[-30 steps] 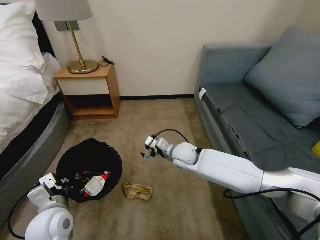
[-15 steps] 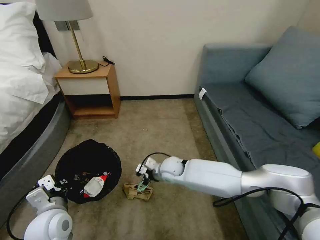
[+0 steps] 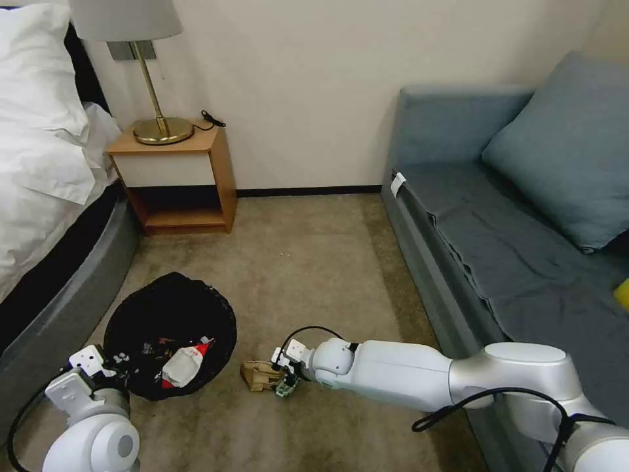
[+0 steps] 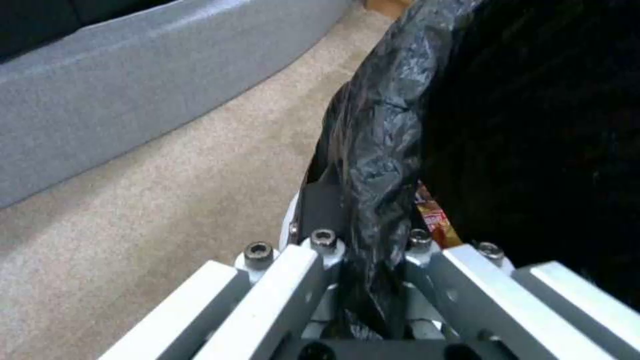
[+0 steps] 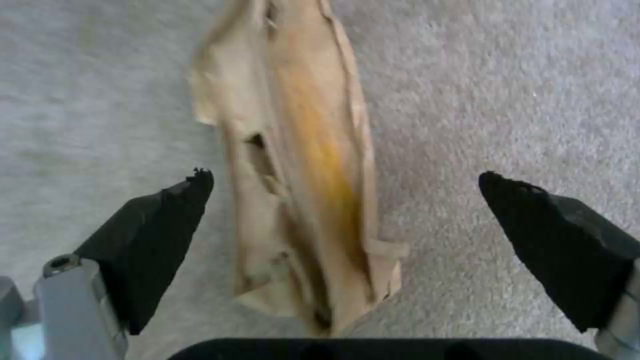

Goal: Pick up the trash bin, then pick up the garbage on the floor and place it into the trash bin.

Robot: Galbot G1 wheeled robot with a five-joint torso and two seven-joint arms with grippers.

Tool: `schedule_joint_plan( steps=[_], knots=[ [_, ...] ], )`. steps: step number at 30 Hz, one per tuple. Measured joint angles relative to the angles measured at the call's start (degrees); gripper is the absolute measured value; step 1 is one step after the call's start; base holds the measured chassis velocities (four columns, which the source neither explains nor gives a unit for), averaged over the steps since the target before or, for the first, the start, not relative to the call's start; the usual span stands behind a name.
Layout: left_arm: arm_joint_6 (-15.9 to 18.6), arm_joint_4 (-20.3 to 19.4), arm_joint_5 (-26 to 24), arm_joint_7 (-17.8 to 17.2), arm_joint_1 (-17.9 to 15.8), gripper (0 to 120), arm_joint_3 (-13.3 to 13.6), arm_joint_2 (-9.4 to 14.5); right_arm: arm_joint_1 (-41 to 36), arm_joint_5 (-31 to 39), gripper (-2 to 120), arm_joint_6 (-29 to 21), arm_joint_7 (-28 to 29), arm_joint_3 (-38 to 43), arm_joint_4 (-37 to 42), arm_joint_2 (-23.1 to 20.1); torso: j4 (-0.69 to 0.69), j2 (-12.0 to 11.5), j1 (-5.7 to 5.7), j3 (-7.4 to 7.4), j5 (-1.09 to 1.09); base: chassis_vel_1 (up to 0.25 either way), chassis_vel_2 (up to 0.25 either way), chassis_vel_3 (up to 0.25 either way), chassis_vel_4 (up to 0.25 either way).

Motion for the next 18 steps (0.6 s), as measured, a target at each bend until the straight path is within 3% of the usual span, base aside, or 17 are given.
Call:
schedule_joint_plan(
  steps=[9, 18],
  knots=[
    [-0.1, 0.0, 0.3, 0.0, 0.1, 3, 0.0, -0.1, -1.7, -1.3, 98, 2.9, 0.4, 0.5, -4.7, 1.5, 0.00, 0.0, 0.00, 0.00, 0.00, 0.000, 0.000, 0.000, 0.000],
    [-0.1, 0.3, 0.5, 0.0, -0.3, 3, 0.2, -0.1, -3.1, -2.2, 62, 5.3, -1.0, 0.6, -5.1, 1.2, 0.00, 0.0, 0.00, 0.00, 0.00, 0.000, 0.000, 0.000, 0.000]
  ],
)
